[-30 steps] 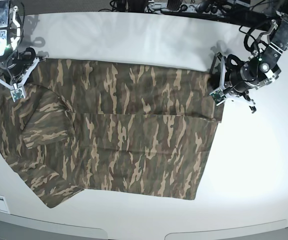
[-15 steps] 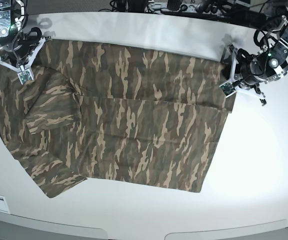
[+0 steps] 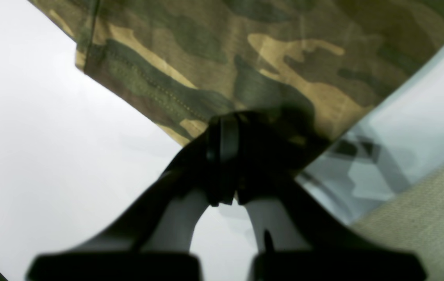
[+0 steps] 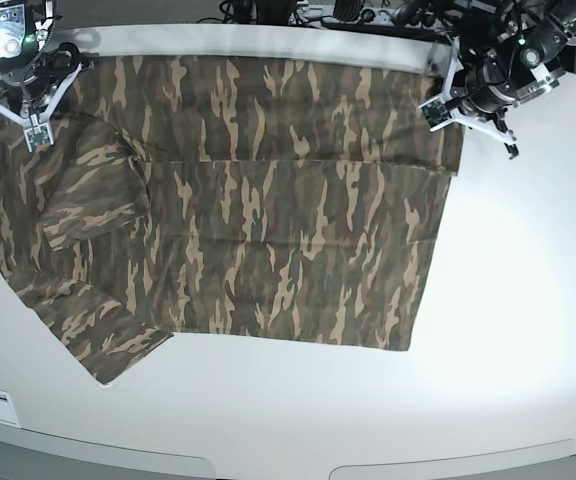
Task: Fold the T-shirt properly
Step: 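Drag the shirt edge away from the table center with both grippers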
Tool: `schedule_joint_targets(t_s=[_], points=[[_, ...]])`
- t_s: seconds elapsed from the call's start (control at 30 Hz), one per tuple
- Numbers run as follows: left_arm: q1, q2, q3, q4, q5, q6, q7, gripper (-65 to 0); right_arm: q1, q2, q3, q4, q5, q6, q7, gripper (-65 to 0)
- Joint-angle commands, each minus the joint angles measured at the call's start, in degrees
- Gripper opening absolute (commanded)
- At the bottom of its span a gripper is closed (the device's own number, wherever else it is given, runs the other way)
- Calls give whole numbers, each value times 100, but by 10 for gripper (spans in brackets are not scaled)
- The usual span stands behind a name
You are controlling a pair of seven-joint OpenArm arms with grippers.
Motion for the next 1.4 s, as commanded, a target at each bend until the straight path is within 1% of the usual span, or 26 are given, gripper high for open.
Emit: schedule_joint_targets(t_s=[0.0, 0.13, 0.2, 0.3, 0.4, 0.53, 0.63, 0.77, 0.87, 0.9, 1.0, 1.13, 1.27, 1.37], points=[[146, -85, 26, 63, -28, -46, 289, -650, -199, 17, 4, -63, 44, 57, -555, -650], [474, -83, 26, 326, 173, -50, 273, -650, -321, 15, 4, -66, 44, 44, -566, -650], [605, -83, 26, 426, 315, -26, 271, -650, -400, 17, 4, -63, 44, -28, -616, -650], [774, -83, 26, 551, 549, 155, 271, -650, -503, 15, 4, -63, 46, -68, -625, -650], [804, -83, 26, 592, 748, 188, 269, -650, -625, 15, 4, -63, 46, -59, -627, -650], [802, -83, 26, 595, 1051, 190, 118, -650, -763, 17, 4, -63, 44, -59, -616, -650], [802, -83, 26, 603, 1145, 225, 79, -650, -758, 17, 4, -63, 24, -170, -476, -650], [802, -83, 26, 702, 1150, 490, 76, -650, -743, 17, 4, -63, -192, -188, -114, -650], [802, -83, 26, 876, 1147, 706, 11, -650, -708, 17, 4, -63, -542, -372, 157, -650], [802, -85, 26, 946, 1150, 761, -9, -650, -656, 17, 4, -63, -645, -431, 160, -646], [789, -83, 26, 1165, 1268, 787, -52, -650, -468, 17, 4, -63, -907, -603, 153, -601], [789, -83, 26, 1165, 1784, 833, -162, -650, -289, 17, 4, -52, -1185, -732, 111, -601], [774, -83, 26, 1165, 2190, 1344, -328, -650, -131, 20, 4, -48, -1193, -800, 39, -601], [758, -85, 26, 1165, 2455, 1600, -457, -650, 61, 20, 4, -9, -1217, -835, -109, -600]])
